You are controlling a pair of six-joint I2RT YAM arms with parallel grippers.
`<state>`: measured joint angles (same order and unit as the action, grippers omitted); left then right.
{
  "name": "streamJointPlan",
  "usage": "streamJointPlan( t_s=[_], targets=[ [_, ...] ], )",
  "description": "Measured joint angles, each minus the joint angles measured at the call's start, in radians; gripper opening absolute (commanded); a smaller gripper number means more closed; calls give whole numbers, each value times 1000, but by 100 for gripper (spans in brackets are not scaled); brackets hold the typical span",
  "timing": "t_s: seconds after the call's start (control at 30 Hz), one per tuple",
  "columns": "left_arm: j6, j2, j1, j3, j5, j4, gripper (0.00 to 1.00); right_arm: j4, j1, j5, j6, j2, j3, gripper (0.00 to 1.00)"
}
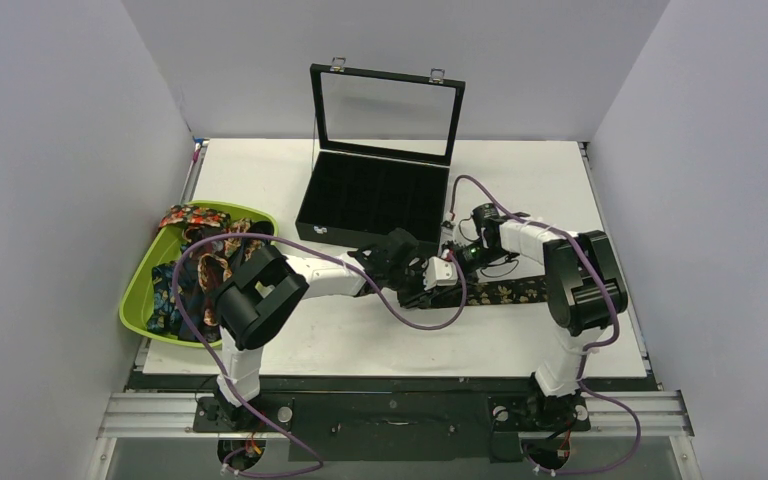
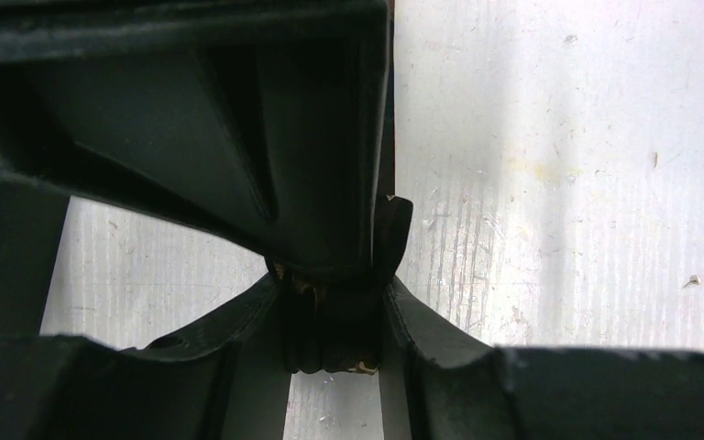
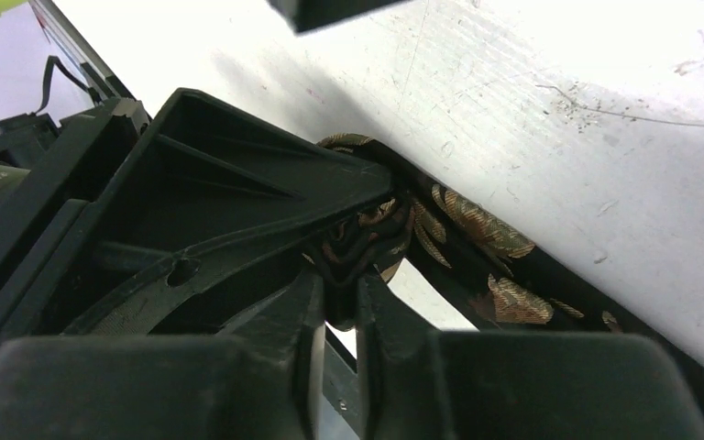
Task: Roll the ties
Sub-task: Roll the tie at the center of the board.
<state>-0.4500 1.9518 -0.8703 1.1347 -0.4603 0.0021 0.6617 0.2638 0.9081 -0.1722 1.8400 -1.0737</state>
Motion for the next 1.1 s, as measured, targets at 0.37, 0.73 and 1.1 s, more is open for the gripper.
streamJointPlan(
  t_s=[0.37, 0.73, 1.1],
  targets=[
    [30, -31, 31, -80, -19, 89, 75, 47, -31, -31, 46, 37, -14, 0],
    [127, -116, 71, -254, -77, 336, 86, 127, -101, -30, 90, 116, -51, 0],
    [267, 51, 47, -212, -95, 615, 77, 178, -114, -26, 116, 154, -88, 0]
  ],
)
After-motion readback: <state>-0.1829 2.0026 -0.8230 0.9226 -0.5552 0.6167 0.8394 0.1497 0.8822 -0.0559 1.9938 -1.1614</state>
